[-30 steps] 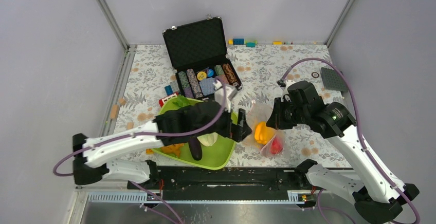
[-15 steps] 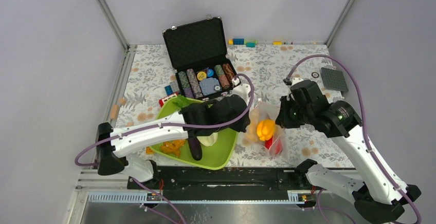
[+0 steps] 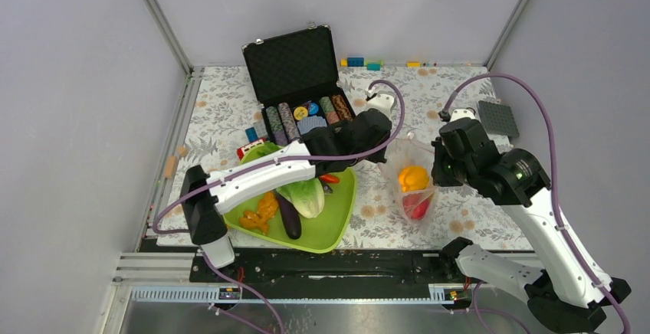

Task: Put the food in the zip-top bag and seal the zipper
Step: Adjust the zipper food storage bag at the center of the board.

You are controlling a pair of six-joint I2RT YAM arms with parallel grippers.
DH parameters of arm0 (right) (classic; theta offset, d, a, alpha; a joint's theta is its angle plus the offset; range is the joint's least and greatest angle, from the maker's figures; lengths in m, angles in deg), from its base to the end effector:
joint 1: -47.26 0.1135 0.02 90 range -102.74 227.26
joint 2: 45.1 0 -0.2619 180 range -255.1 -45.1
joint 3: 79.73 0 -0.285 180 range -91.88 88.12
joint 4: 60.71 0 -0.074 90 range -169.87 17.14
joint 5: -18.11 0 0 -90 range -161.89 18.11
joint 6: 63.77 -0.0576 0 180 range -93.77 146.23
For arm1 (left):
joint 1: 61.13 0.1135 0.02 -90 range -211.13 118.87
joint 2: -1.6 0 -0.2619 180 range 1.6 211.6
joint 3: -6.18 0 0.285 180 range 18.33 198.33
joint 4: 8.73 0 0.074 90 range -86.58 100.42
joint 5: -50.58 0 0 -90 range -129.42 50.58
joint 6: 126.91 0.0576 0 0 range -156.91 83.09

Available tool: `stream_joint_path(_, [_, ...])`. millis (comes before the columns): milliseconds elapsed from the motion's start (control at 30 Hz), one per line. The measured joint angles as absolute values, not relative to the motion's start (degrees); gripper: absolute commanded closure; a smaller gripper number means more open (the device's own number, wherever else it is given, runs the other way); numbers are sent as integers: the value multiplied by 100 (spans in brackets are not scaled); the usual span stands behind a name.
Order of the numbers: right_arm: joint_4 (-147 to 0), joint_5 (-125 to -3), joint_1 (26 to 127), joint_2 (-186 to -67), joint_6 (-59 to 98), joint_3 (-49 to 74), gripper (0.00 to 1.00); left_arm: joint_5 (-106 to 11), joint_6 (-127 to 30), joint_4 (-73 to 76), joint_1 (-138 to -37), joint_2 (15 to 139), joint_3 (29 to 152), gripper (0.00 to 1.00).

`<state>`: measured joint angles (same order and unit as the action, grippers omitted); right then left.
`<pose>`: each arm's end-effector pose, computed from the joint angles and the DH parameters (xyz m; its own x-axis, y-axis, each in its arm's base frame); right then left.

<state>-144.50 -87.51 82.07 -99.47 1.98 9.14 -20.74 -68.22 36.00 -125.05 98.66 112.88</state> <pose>0.1599 0.0923 0.4022 -0.7117 -0.0130 -0.7024 -0.1171 0.9880 0.1003 0.2093 -0.3856 0.3472 -0.5982 0.1024 -0.7948 0.4972 0.8252 -0.2679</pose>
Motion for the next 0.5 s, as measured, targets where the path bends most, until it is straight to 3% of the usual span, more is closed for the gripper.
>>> stream_joint_path(67, [-14428, -8753, 8207, -10032, 193, 923, 91, -2079, -6735, 3578, -12468, 10043, 11436, 94])
stream_joint_path(133, [-14393, -8749, 8207, -10131, 193, 942, 91, -2081, -6689, 3561, -12437, 10113, 11491, 71])
stream_joint_path(167, [-14345, -8747, 8207, -10179, 193, 968, 91, -2085, -6691, 3578, -12426, 10122, 11497, 64])
stream_joint_path(233, [-14253, -8747, 8207, -10266, 189, 1019, 91, -2090, -6671, 3628, -12396, 10120, 11497, 31])
stream_joint_path(300, [-14155, -8751, 8207, -10358, 167, 1051, 90, -2120, -6658, 3639, -12372, 10093, 11469, 4])
stream_joint_path(500, [-13853, -8751, 8207, -10485, 79, 1161, 90, -2208, -6746, 3679, -12335, 9005, 10426, 1])
